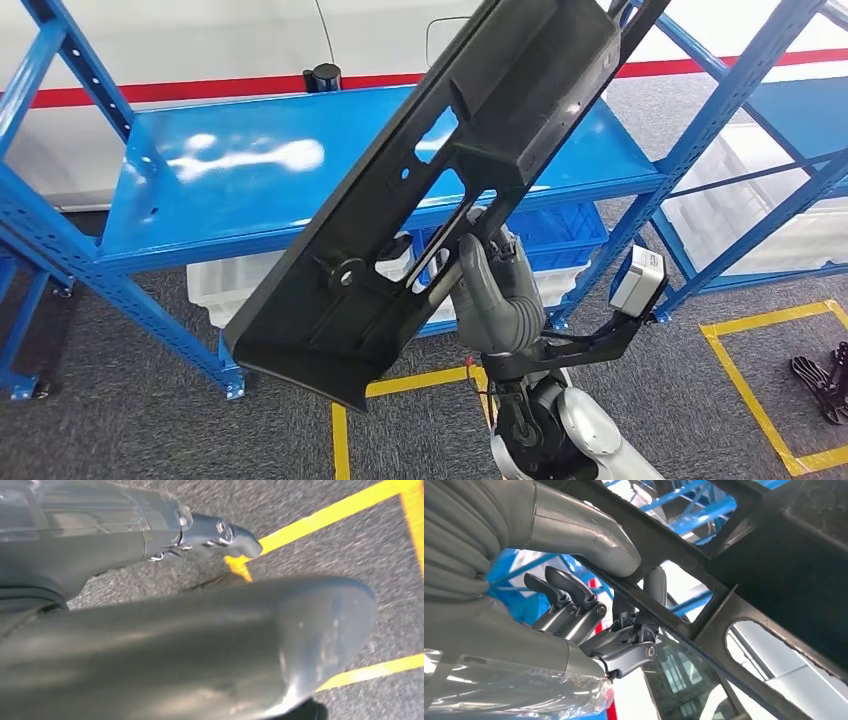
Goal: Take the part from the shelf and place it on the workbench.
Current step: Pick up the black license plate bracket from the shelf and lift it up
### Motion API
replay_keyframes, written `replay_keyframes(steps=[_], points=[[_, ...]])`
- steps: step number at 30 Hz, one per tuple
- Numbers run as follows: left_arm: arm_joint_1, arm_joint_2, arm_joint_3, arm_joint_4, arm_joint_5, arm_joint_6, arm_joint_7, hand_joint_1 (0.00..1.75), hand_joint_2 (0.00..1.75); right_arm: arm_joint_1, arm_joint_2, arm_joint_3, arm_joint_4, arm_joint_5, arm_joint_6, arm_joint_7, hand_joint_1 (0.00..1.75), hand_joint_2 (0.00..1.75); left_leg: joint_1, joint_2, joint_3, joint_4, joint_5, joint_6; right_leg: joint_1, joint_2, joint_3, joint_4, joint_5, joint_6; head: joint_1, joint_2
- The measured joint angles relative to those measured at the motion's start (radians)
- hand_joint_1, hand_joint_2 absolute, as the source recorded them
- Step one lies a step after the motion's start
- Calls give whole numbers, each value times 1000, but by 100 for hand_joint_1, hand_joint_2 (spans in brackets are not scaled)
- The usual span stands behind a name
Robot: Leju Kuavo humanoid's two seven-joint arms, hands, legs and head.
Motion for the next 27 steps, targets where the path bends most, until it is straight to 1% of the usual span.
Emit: replay_keyframes(steps=[1, 2, 3, 4, 5, 6, 7, 8, 9, 10, 11, 12, 13, 14, 15, 16, 17, 18, 19, 20, 21, 22, 23, 24, 25, 26, 27], points=[[1, 0, 0, 0, 1, 0, 0, 0, 0, -1, 0, 2, 1, 0, -1, 1, 175, 175, -1, -1, -12, 0, 9, 4, -1, 1, -12, 56, -50, 4, 5, 0], [1, 0, 0, 0, 1, 0, -1, 0, 0, -2, 0, 4, 3, 2, -3, 4, 175, 175, -3, -2, -25, 0, 19, 8, -1, 1, -22, 119, -91, 6, 10, 0], [1, 0, 0, 0, 1, 1, -2, 0, 0, -3, 1, 6, 5, 8, -7, 8, 175, 175, -6, -5, -38, 1, 29, 9, -1, 2, -27, 171, -111, 5, 14, 0], [2, 0, 0, 1, 1, 2, -2, 0, 0, -5, 1, 8, 8, 15, -12, 15, 175, 175, -9, -7, -51, 1, 39, 9, 0, 3, -23, 201, -109, 1, 19, 0], [3, 0, 0, 1, 1, 3, -2, 0, 0, -8, 1, 10, 11, 24, -18, 23, 175, 175, -14, -11, -62, 1, 48, 9, 1, 5, -5, 196, -87, -6, 23, 0], [3, 0, 0, 1, 1, 4, -2, 0, 0, -13, 3, 13, 14, 33, -23, 30, 175, 175, -19, -15, -70, 1, 56, 9, 4, 12, 30, 154, -58, -17, 26, 0], [4, -2, 0, 1, 2, 5, -2, 0, 0, -18, 5, 15, 16, 40, -27, 35, 175, 175, -22, -19, -77, 1, 64, 8, 9, 29, 76, 85, -39, -33, 28, 0], [2, -3, 0, 1, 3, 6, -2, 0, 0, -23, 8, 18, 18, 45, -29, 38, 175, 175, -24, -25, -82, 1, 71, 7, 12, 49, 124, 11, -32, -49, 24, 0], [1, -6, 0, 0, 5, 6, -2, 0, 0, -28, 10, 20, 19, 47, -29, 39, 175, 175, -23, -31, -87, 0, 78, 4, 15, 65, 161, -50, -35, -61, 19, 0], [-1, -8, 0, 0, 6, 6, -2, 0, 0, -31, 12, 21, 20, 48, -29, 39, 175, 175, -20, -39, -92, -1, 86, 0, 19, 75, 182, -88, -43, -71, 15, 0], [-3, -10, 0, 0, 8, 6, -2, 0, 0, -33, 14, 23, 21, 49, -29, 40, 175, 175, -17, -47, -98, -2, 93, -6, 21, 71, 190, -105, -46, -75, 14, 0], [-3, -10, 0, 0, 9, 6, 0, 0, 0, -36, 15, 25, 24, 49, -28, 40, 175, 175, -16, -55, -102, -2, 99, -10, 20, 59, 192, -120, -40, -76, 17, 0], [-2, -11, 0, 0, 10, 6, 3, 0, 0, -39, 18, 27, 27, 49, -27, 41, 175, 175, -17, -50, -109, 1, 98, -14, 18, 45, 195, -134, -33, -74, 20, 0], [-1, -10, 0, 0, 12, 6, 8, 0, 0, -42, 21, 29, 30, 49, -26, 41, 175, 175, -19, -36, -120, 17, 85, -19, 15, 30, 198, -149, -25, -72, 19, 0], [0, -10, 0, 0, 15, 6, 13, 0, 0, -45, 24, 31, 33, 49, -25, 42, 175, 175, -18, -20, -137, 50, 58, -25, 10, 15, 200, -161, -17, -69, 13, 0], [1, -10, 0, 0, 17, 6, 18, 0, 0, -47, 27, 33, 36, 48, -24, 42, 175, 175, -15, -3, -160, 100, 24, -34, 10, 2, 199, -164, -13, -67, 6, 0], [1, -9, 0, 0, 19, 6, 20, 0, 0, -48, 28, 34, 39, 47, -23, 42, 175, 175, -10, 2, -186, 162, -10, -44, 9, -12, 196, -164, -11, -67, -2, 0], [1, -9, 0, 1, 20, 6, 22, 0, 0, -49, 29, 36, 43, 47, -23, 43, 175, 175, -5, 3, -206, 215, -31, -54, 7, -27, 193, -161, -11, -64, -6, 0], [3, -8, 0, 1, 23, 6, 21, 0, 0, -50, 29, 38, 47, 47, -23, 45, 175, 175, 1, 4, -214, 243, -34, -63, 5, -42, 189, -157, -12, -61, -9, 0], [4, -7, 0, 2, 26, 7, 19, 0, 0, -53, 29, 40, 50, 47, -22, 49, 175, 175, 6, 10, -204, 236, -19, -72, 1, -56, 186, -150, -15, -56, -10, 0], [5, -6, 0, 3, 32, 9, 16, 0, 0, -57, 30, 42, 54, 47, -20, 54, 175, 175, 11, 22, -175, 194, 9, -81, -3, -68, 183, -141, -20, -49, -10, 0], [6, -4, 1, 3, 39, 11, 9, 0, 0, -62, 31, 44, 57, 47, -18, 59, 175, 175, 15, 47, -138, 133, 32, -90, -7, -80, 179, -129, -26, -40, -11, 0], [6, -5, 3, 4, 47, 15, 0, 0, 0, -70, 34, 47, 61, 46, -15, 65, 175, 175, 14, 78, -107, 85, 49, -91, -8, -89, 173, -115, -34, -31, -15, 0], [6, -5, 6, 4, 57, 18, -11, 0, 0, -79, 37, 50, 65, 45, -12, 71, 175, 175, 11, 105, -90, 54, 56, -86, -7, -97, 170, -102, -42, -22, -17, 0], [6, -5, 10, 5, 68, 23, -22, 0, 0, -88, 39, 52, 68, 45, -9, 76, 175, 175, 8, 121, -86, 44, 51, -74, -4, -104, 167, -90, -48, -16, -19, 0], [6, -6, 14, 5, 77, 27, -32, 0, 0, -98, 42, 55, 72, 45, -7, 81, 175, 175, 5, 121, -92, 50, 49, -57, -1, -112, 165, -82, -52, -12, -19, 0], [5, -5, 19, 6, 86, 30, -39, 0, 0, -106, 44, 57, 75, 45, -6, 85, 175, 175, 5, 109, -99, 51, 46, -44, -1, -123, 165, -78, -56, -9, -14, 0]])
